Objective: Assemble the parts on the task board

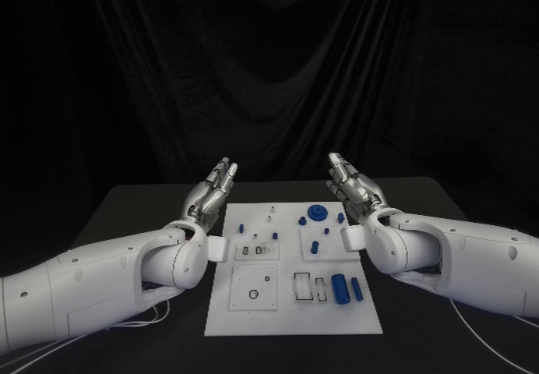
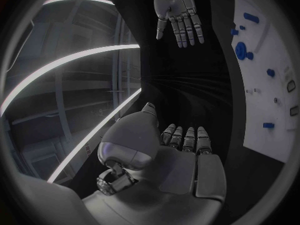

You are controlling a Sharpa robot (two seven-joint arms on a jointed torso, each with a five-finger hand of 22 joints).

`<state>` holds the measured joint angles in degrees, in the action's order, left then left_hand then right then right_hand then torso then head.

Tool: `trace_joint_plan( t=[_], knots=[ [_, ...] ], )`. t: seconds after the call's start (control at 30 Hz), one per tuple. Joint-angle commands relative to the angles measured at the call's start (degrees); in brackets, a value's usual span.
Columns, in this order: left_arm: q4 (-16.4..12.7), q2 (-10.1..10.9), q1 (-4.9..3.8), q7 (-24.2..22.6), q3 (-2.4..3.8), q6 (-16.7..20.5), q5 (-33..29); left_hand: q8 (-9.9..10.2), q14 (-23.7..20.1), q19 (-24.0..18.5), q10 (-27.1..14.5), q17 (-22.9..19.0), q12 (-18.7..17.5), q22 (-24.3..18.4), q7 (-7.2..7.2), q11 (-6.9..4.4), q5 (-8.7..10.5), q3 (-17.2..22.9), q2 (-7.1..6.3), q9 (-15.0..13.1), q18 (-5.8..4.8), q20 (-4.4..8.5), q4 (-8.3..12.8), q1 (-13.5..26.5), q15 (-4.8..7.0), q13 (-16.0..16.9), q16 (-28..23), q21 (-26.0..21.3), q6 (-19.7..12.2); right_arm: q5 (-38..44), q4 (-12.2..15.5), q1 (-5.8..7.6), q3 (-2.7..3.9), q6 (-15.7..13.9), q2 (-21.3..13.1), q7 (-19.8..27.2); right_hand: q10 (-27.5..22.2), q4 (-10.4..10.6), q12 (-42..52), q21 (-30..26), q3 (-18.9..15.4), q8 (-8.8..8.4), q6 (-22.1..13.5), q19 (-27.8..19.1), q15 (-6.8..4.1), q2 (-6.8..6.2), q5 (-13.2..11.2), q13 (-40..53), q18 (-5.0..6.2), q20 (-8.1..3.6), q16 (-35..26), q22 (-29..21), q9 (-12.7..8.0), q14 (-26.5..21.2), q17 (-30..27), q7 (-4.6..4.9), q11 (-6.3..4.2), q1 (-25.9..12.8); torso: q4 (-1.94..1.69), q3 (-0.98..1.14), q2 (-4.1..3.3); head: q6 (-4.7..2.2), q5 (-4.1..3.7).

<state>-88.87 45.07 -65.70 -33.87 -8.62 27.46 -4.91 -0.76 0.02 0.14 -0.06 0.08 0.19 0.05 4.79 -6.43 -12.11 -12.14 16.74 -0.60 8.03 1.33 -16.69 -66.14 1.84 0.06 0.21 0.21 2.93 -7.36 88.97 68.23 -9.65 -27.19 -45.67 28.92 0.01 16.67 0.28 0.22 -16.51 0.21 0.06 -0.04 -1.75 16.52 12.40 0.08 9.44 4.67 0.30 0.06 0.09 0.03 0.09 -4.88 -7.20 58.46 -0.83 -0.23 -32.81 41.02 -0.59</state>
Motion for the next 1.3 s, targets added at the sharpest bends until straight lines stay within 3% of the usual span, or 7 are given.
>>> trace_joint_plan(
  t=[0.03,0.33,0.47,0.77,0.97,1.03,1.3],
  knots=[
    [0.1,0.0,-1.05,-6.4,-0.92,-13.0,-4.4,0.3,0.0,-0.1,0.1,-0.1,-0.2,-0.1,0.22,-0.39,0.61,-0.1,0.06,0.1,1.14,0.54,-0.2,-0.2,5.19,-0.1,-0.2,-0.2,-0.6,-5.8,-0.2,1.39,-1.14,13.3,-0.3,-2.0,0.0,0.1,-0.3,-0.2,0.0,-0.21,-0.1,0.0,-6.09,0.10,0.2,-0.1,0.58,-0.52,-0.3,-0.1,-0.1,0.0,-0.1,-0.73,-0.68,0.3,-0.05,-0.01,-0.07,0.03,0.00],
    [0.4,0.1,-2.80,-9.4,-3.46,-20.8,-6.8,0.3,0.0,-0.1,0.1,-0.1,-0.2,-0.1,2.26,0.05,1.10,-0.4,-0.01,0.1,1.38,-0.60,-0.1,-0.4,4.36,-0.1,-0.2,-0.2,-0.5,-9.6,-0.6,4.19,-4.36,22.2,-0.7,-3.0,0.0,0.1,-0.3,-0.2,0.0,-0.21,-0.1,0.0,-4.28,-0.09,0.1,-0.1,0.59,-0.03,-0.3,-0.1,-0.1,0.0,-0.1,0.81,1.30,0.6,-0.05,-0.01,-0.07,0.03,0.00],
    [4.0,0.5,-2.70,-11.0,-3.53,-23.1,-1.3,0.2,0.0,-0.1,0.1,-0.1,-0.2,-0.1,3.93,0.85,1.14,-0.6,-0.03,0.0,1.68,-2.17,-0.1,-0.9,3.10,-0.1,-0.2,-0.2,-0.1,-6.3,-1.9,4.25,-4.53,24.6,-2.3,-1.9,0.0,0.0,-0.3,-0.2,-0.1,-0.18,0.1,0.0,-1.37,-0.18,0.2,-0.1,0.74,1.28,-0.3,-0.1,-0.1,0.0,-0.1,2.07,3.25,1.3,0.20,0.09,0.06,2.13,-0.47],
    [6.0,0.2,-2.65,-11.8,-3.54,-23.3,2.9,0.1,0.0,-0.1,0.1,-0.1,-0.2,-0.1,3.21,0.43,1.52,-0.7,-0.04,-0.1,1.18,-4.12,-0.1,-1.8,0.49,-0.1,-0.2,-0.2,0.7,-4.6,-1.6,4.24,-4.53,26.1,-4.1,-1.5,0.0,0.0,-0.3,-0.2,-0.3,0.09,0.9,0.0,2.22,-0.31,0.4,-0.1,0.91,3.09,-0.3,-0.1,0.2,0.0,-0.1,3.67,6.31,2.4,-0.01,0.02,0.10,3.54,-0.25],
    [6.6,1.2,-2.63,-12.4,-3.54,-22.9,8.1,-0.1,0.0,-0.1,0.1,-0.1,-0.2,-0.1,2.03,2.63,-0.29,0.0,-0.02,-0.2,0.71,-6.45,-0.1,-4.1,-2.25,-0.1,-0.2,-0.2,1.5,-2.2,-1.7,4.36,-4.53,27.2,-4.7,-2.2,0.0,-1.8,-0.3,0.4,0.9,1.30,4.2,0.7,8.17,-1.08,6.1,-0.1,0.89,8.31,-0.3,0.4,1.0,0.0,-0.1,6.91,9.00,7.8,-0.67,-0.18,0.39,4.38,-0.38],
    [6.7,2.0,-2.61,-12.8,-3.54,-22.4,9.7,-0.1,0.0,-0.1,0.1,-0.1,-0.2,-0.1,1.88,3.19,-0.90,0.1,-0.04,-0.3,0.81,-7.16,-0.1,-5.0,-2.83,-0.1,-0.2,-0.2,2.0,-0.8,-2.1,4.53,-4.53,27.3,-4.4,-2.7,0.0,-2.9,-0.3,2.3,1.4,1.75,4.8,3.3,10.19,-1.50,8.3,-0.1,1.02,11.35,-0.3,1.7,1.0,0.0,-0.1,7.54,10.07,10.2,-0.83,-0.19,0.37,5.10,-0.53],
    [6.3,5.4,-2.52,-14.5,-3.55,-16.0,18.3,-0.6,0.0,-0.1,0.3,-0.1,-0.1,-0.1,-0.37,5.91,-11.17,0.6,-0.70,-0.7,1.81,-6.63,0.0,-13.1,-1.27,0.0,-0.2,-0.2,5.9,9.1,-3.0,6.96,-4.53,26.7,-4.5,-6.7,3.9,-9.2,8.2,15.9,3.8,4.21,10.3,29.5,15.37,-2.74,14.6,2.1,-1.62,11.97,8.3,7.7,2.0,10.0,3.1,9.27,17.85,19.4,-1.16,-0.16,0.13,8.57,-1.18]
  ],
)
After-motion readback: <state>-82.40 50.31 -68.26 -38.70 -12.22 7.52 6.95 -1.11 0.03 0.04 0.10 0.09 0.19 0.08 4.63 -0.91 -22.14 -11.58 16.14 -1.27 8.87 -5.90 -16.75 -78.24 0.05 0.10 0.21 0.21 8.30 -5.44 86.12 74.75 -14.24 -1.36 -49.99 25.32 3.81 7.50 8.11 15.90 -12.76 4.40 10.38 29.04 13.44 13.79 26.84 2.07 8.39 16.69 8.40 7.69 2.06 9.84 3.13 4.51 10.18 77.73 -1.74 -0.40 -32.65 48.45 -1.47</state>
